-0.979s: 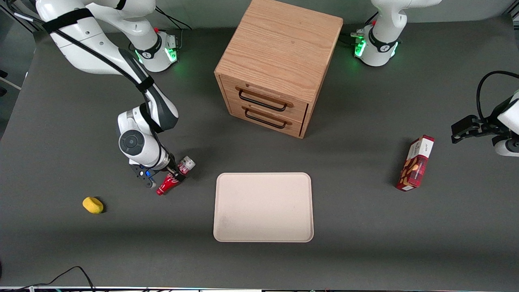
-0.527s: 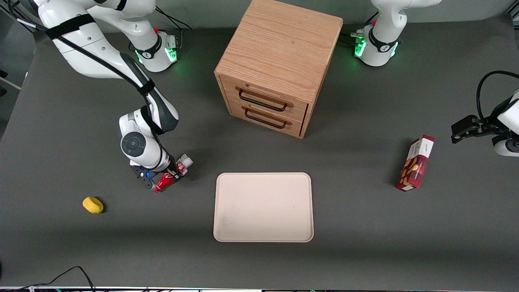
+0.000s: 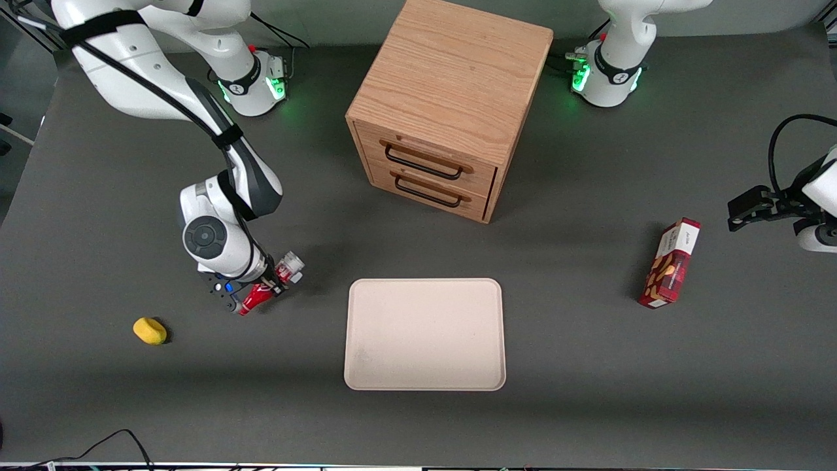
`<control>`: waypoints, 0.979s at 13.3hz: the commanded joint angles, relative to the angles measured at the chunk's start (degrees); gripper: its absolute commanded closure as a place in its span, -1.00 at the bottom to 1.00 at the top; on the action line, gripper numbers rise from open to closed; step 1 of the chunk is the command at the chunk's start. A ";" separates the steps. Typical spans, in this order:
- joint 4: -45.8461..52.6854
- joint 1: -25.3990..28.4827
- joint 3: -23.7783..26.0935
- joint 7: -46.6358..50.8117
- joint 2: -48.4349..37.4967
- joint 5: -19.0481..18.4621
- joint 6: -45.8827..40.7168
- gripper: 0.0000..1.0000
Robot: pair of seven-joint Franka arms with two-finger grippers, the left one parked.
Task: Place coke bottle on tray
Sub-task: 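Lift the bottle and tilt it upright with the right gripper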
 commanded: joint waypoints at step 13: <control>46.70 3.22 3.44 -15.70 4.92 5.41 -46.79 1.00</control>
